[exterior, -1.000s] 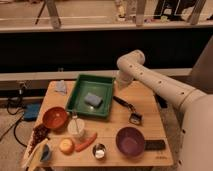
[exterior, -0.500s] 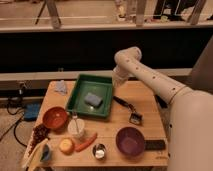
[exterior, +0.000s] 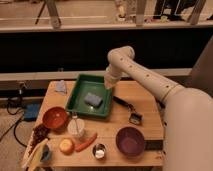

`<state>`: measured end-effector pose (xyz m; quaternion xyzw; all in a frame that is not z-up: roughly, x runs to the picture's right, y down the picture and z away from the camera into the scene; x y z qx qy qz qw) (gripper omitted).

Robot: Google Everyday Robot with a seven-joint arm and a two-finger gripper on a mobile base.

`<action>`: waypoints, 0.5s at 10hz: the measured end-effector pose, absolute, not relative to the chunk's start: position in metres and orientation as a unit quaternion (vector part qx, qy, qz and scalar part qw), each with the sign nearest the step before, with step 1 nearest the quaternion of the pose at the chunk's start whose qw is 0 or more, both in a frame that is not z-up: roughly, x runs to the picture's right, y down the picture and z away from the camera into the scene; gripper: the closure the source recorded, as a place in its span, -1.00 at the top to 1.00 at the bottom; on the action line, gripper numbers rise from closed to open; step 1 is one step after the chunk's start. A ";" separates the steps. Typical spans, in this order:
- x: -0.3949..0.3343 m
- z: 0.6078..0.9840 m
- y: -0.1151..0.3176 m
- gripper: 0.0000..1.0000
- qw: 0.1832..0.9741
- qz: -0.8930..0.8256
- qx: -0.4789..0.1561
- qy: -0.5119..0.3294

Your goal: Wipe tray with sponge

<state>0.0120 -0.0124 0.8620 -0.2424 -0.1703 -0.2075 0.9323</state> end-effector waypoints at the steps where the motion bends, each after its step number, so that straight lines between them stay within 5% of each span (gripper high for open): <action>1: 0.004 0.868 -0.010 0.60 0.935 -0.202 -0.251 -0.150; 5: -0.007 0.893 0.007 0.60 0.945 -0.149 -0.279 -0.083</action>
